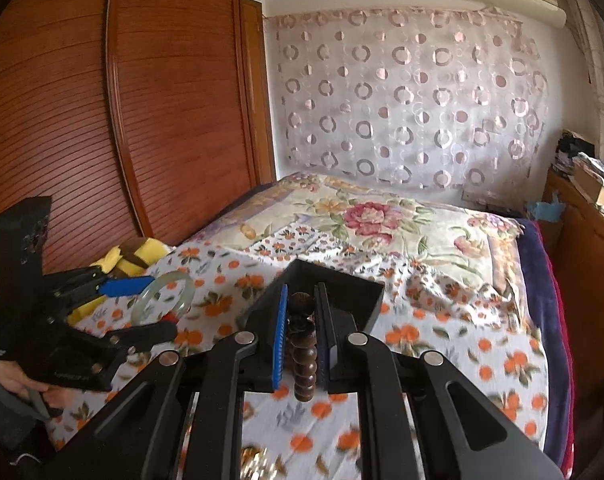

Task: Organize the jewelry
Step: 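Lower the jade bangle into the black box while the right gripper drops the bead bracelet in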

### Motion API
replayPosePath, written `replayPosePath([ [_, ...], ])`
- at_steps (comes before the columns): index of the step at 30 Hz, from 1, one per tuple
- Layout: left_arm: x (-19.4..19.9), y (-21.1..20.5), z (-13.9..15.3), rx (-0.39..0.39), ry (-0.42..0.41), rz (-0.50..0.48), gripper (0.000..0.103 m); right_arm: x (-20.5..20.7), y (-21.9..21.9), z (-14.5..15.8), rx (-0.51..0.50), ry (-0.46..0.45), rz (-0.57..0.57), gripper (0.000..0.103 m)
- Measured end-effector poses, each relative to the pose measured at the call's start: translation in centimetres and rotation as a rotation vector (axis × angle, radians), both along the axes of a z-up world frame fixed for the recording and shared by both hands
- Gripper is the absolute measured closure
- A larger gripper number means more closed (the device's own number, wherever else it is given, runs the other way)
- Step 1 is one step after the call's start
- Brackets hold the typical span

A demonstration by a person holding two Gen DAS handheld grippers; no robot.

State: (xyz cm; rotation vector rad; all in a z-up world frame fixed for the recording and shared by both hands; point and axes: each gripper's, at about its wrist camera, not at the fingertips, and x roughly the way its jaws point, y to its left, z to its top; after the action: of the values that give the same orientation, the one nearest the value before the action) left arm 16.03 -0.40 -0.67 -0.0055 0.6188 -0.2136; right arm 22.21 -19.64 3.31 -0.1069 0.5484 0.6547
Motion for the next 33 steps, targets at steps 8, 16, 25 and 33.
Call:
replayPosePath([
  [8,2.6,0.2,-0.1,0.005,0.007,0.012,0.034,5.7,1.8,-2.4,0.005,0.033,0.004,0.088],
  [16,5.0,-0.5,-0.6,0.027,0.026,0.011,0.034,8.0,1.6,-5.1,0.014,0.087,-0.022,0.087],
  [25,8.9,-2.5,-1.7,0.072,0.059,-0.018,0.034,7.7,-1.6,-4.5,-0.009,0.08,-0.061,0.078],
  [33,12.6,-4.2,-3.8,0.142,0.108,-0.019,0.034,6.4,-4.6,-5.4,-0.018,0.104,-0.096,0.078],
])
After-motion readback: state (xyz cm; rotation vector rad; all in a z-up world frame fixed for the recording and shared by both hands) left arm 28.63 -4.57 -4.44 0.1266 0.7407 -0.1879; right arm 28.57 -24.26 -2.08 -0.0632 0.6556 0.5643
